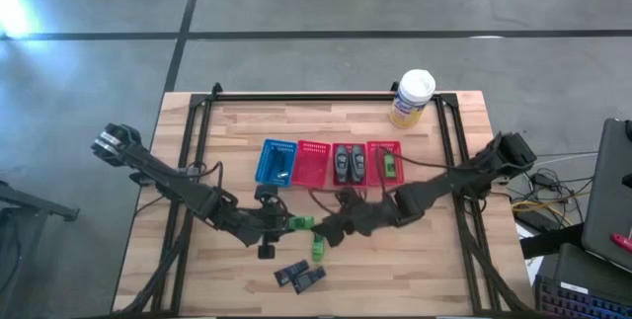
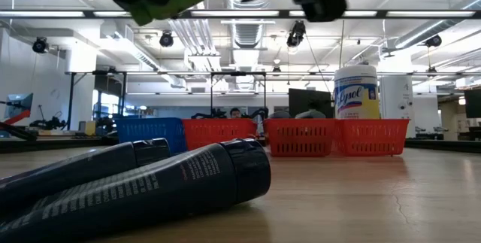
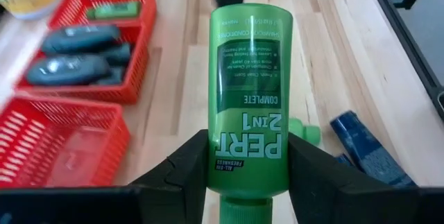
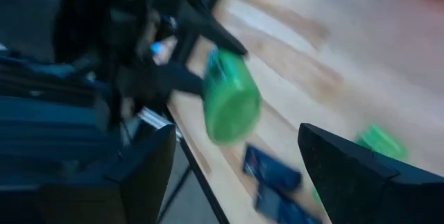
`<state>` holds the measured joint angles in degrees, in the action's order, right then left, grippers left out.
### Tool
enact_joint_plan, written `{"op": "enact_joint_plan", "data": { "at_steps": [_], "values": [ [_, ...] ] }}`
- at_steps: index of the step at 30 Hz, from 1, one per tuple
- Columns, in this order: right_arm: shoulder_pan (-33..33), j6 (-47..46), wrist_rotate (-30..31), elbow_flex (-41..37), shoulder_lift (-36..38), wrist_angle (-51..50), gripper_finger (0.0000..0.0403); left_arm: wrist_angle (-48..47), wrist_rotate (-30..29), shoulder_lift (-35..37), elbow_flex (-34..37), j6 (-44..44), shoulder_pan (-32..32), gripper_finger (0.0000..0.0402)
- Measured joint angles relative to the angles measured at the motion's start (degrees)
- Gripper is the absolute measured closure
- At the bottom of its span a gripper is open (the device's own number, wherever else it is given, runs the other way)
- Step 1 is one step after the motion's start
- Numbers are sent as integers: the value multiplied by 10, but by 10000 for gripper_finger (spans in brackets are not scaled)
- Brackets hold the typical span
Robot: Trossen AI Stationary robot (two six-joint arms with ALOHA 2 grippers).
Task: Pick & Place Travel size toiletries
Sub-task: Put the green shampoo bottle into the right red bin
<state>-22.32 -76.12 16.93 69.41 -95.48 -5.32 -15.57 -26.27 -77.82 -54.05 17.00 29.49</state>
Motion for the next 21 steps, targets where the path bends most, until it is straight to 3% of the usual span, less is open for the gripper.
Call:
{"op": "enact_joint_plan", "data": {
  "at_steps": [8,15,21],
  "values": [
    [27,9,-33,2,-3,30,113,15,-20,-4,-15,-20,-19,244],
    [35,3,-4,2,-4,29,103,45,4,-6,-15,-54,-41,246],
    [40,0,-7,2,-4,28,141,46,17,-8,-13,-67,-44,246]
  ]
}}
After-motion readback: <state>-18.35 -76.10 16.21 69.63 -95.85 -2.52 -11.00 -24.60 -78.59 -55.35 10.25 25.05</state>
